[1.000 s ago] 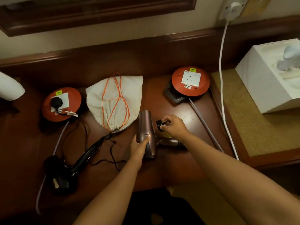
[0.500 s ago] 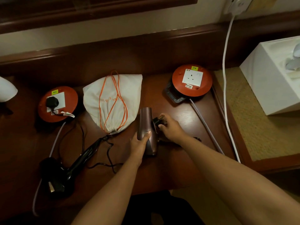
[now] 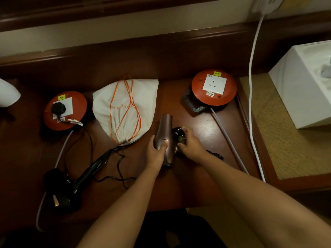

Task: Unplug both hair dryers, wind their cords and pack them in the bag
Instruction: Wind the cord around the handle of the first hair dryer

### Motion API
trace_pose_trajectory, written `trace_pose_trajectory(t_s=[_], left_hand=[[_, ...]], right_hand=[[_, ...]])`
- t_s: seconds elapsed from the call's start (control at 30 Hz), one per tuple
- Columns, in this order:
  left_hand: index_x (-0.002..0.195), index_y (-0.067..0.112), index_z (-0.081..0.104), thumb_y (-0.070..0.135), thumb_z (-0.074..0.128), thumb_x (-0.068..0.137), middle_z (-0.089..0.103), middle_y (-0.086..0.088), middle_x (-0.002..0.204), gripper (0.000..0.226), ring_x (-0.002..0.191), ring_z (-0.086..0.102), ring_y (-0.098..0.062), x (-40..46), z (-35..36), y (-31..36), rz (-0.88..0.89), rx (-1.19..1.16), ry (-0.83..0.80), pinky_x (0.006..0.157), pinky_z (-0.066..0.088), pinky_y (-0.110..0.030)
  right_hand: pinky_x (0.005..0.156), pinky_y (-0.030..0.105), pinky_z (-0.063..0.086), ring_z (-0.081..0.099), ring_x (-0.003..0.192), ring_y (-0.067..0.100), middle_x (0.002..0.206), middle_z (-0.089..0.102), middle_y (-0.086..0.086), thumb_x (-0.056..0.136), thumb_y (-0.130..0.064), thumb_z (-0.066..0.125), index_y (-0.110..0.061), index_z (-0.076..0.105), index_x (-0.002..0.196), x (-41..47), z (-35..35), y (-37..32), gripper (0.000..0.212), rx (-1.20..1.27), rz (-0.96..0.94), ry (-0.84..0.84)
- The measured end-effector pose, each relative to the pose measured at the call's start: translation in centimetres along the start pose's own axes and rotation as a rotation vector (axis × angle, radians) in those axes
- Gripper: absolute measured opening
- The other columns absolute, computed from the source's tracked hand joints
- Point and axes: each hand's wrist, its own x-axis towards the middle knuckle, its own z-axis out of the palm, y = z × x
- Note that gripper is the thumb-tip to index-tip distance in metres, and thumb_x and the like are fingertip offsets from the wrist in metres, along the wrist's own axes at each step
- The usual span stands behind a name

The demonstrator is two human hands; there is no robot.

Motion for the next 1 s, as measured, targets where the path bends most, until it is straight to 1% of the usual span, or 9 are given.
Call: trace_pose_trajectory(t_s=[0.07, 0.17, 0.3, 0.43, 0.6, 0.73, 0.8, 0.87, 1.0], left_hand=[[0.148, 0.022, 0.033, 0.036, 0.064, 0.089, 0.04, -0.005, 0.149, 0.068, 0.132, 0.043, -0.023, -0.1, 0.2, 0.1, 0.021, 0.01, -0.007, 0.099, 0.039, -0.028], [0.148, 0.025, 0.032, 0.039, 0.062, 0.09, 0.04, -0.006, 0.149, 0.067, 0.132, 0.044, -0.024, -0.5, 0.5, 0.0, 0.036, 0.01, 0.0, 0.102, 0.04, -0.032], [0.15, 0.03, 0.029, 0.039, 0.058, 0.093, 0.031, -0.008, 0.149, 0.064, 0.133, 0.038, -0.024, -1.2, 0.7, -0.2, 0.08, 0.073, 0.044, 0.096, 0.031, -0.026], [0.149, 0.032, 0.03, 0.039, 0.054, 0.095, 0.031, -0.008, 0.147, 0.059, 0.132, 0.04, -0.024, -1.6, 0.7, -0.3, 0.138, 0.135, 0.042, 0.095, 0.031, -0.023], [0.149, 0.034, 0.028, 0.04, 0.054, 0.095, 0.03, -0.008, 0.15, 0.061, 0.132, 0.04, -0.026, -1.4, 0.5, 0.1, 0.124, 0.187, 0.017, 0.094, 0.033, -0.025], [0.15, 0.035, 0.024, 0.026, 0.055, 0.094, 0.029, -0.009, 0.15, 0.065, 0.131, 0.04, -0.026, -1.5, 0.1, 0.2, 0.107, 0.196, -0.008, 0.093, 0.032, -0.024], [0.151, 0.033, 0.022, 0.022, 0.056, 0.093, 0.029, -0.008, 0.151, 0.069, 0.133, 0.038, -0.024, -1.8, -0.1, 0.1, 0.108, 0.199, -0.024, 0.094, 0.03, -0.023], [0.152, 0.029, 0.021, 0.024, 0.058, 0.092, 0.028, -0.005, 0.154, 0.071, 0.136, 0.035, -0.022, -1.9, -0.3, -0.1, 0.109, 0.206, -0.03, 0.096, 0.03, -0.023], [0.15, 0.02, 0.026, 0.023, 0.059, 0.092, 0.03, -0.006, 0.153, 0.068, 0.138, 0.033, -0.024, -2.3, -0.6, 0.1, 0.119, 0.289, -0.001, 0.104, 0.03, -0.028]], right_hand=[[0.086, 0.032, 0.05, 0.06, 0.107, 0.023, 0.127, 0.057, 0.01, 0.089, -0.017, 0.062, -0.019, 0.021, 0.142, -0.2, 0.0, 0.5, 0.067, -0.053, -0.021, -0.021], [0.093, 0.042, 0.05, 0.056, 0.115, 0.026, 0.135, 0.052, 0.008, 0.086, -0.033, 0.063, -0.027, 0.011, 0.149, -0.5, -0.3, 1.0, 0.081, -0.182, -0.066, -0.059], [0.103, 0.049, 0.04, 0.046, 0.128, 0.026, 0.147, 0.039, 0.006, 0.084, -0.042, 0.064, -0.023, 0.014, 0.15, -0.9, -0.7, 2.2, 0.084, -0.402, -0.129, -0.098], [0.107, 0.048, 0.035, 0.044, 0.129, 0.024, 0.146, 0.039, 0.002, 0.085, -0.045, 0.063, -0.025, 0.017, 0.149, -1.1, -0.8, 3.2, 0.081, -0.477, -0.161, -0.085], [0.11, 0.047, 0.027, 0.039, 0.132, 0.023, 0.147, 0.037, 0.001, 0.086, -0.034, 0.059, -0.027, 0.018, 0.148, -1.8, -1.1, 4.1, 0.075, -0.537, -0.202, -0.076], [0.108, 0.044, 0.029, 0.041, 0.128, 0.023, 0.141, 0.044, 0.002, 0.089, -0.039, 0.057, -0.027, 0.027, 0.144, -2.1, -1.2, 4.7, 0.063, -0.582, -0.197, -0.046], [0.106, 0.041, 0.029, 0.043, 0.126, 0.023, 0.139, 0.046, 0.002, 0.09, -0.039, 0.056, -0.027, 0.031, 0.141, -2.3, -1.3, 4.9, 0.058, -0.59, -0.201, -0.032], [0.106, 0.039, 0.029, 0.043, 0.125, 0.023, 0.137, 0.048, 0.002, 0.09, -0.038, 0.056, -0.027, 0.033, 0.14, -2.5, -1.4, 4.8, 0.056, -0.579, -0.21, -0.02], [0.106, 0.038, 0.03, 0.045, 0.123, 0.024, 0.135, 0.05, 0.003, 0.091, -0.037, 0.055, -0.027, 0.036, 0.139, -3.1, -1.7, 4.6, 0.052, -0.558, -0.219, -0.01]])
